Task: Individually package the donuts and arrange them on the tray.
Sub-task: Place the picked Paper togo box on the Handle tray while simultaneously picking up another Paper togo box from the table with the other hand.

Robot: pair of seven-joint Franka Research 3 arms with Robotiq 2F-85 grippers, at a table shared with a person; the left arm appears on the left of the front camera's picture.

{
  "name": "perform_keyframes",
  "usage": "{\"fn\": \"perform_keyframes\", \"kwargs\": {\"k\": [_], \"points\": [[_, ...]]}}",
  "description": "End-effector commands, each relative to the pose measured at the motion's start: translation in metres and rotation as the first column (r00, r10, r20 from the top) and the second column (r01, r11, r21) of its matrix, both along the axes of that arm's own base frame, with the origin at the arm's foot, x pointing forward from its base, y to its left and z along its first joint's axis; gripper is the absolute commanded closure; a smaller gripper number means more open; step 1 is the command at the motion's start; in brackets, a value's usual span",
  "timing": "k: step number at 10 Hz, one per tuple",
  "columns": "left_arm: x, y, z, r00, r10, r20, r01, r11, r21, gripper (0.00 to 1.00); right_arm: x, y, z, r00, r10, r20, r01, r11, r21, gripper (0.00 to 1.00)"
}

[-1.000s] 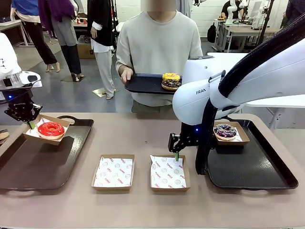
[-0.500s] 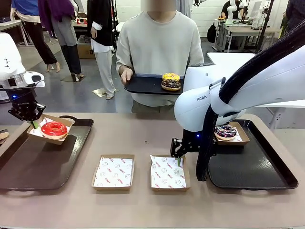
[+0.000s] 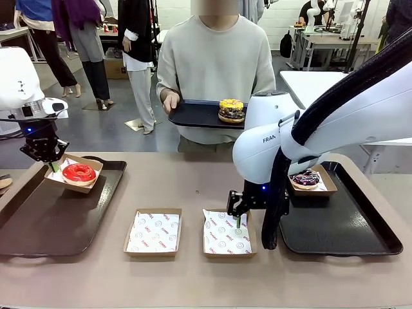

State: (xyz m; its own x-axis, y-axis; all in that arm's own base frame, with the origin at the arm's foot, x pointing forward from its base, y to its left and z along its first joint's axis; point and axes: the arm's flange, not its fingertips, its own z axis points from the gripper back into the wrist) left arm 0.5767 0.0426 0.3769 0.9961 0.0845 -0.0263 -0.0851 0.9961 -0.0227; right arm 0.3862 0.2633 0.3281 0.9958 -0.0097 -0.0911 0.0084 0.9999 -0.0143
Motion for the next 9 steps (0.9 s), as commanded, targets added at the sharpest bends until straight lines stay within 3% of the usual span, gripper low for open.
{"fn": "perform_keyframes", "kwargs": {"k": [1, 9], "points": [[0.008, 0.003, 0.002, 1.0, 0.021, -0.021, -0.021, 1.0, 0.009, 0.99, 0.002, 0.006, -0.007, 1.0, -0.031, -0.001, 0.031, 0.999, 0.045, 0.0], [0.022, -0.001, -0.007, 0.998, 0.037, -0.044, -0.036, 0.999, 0.018, 0.99, 0.003, 0.004, -0.015, 0.999, -0.029, 0.016, 0.028, 0.997, 0.073, 0.0]]}}
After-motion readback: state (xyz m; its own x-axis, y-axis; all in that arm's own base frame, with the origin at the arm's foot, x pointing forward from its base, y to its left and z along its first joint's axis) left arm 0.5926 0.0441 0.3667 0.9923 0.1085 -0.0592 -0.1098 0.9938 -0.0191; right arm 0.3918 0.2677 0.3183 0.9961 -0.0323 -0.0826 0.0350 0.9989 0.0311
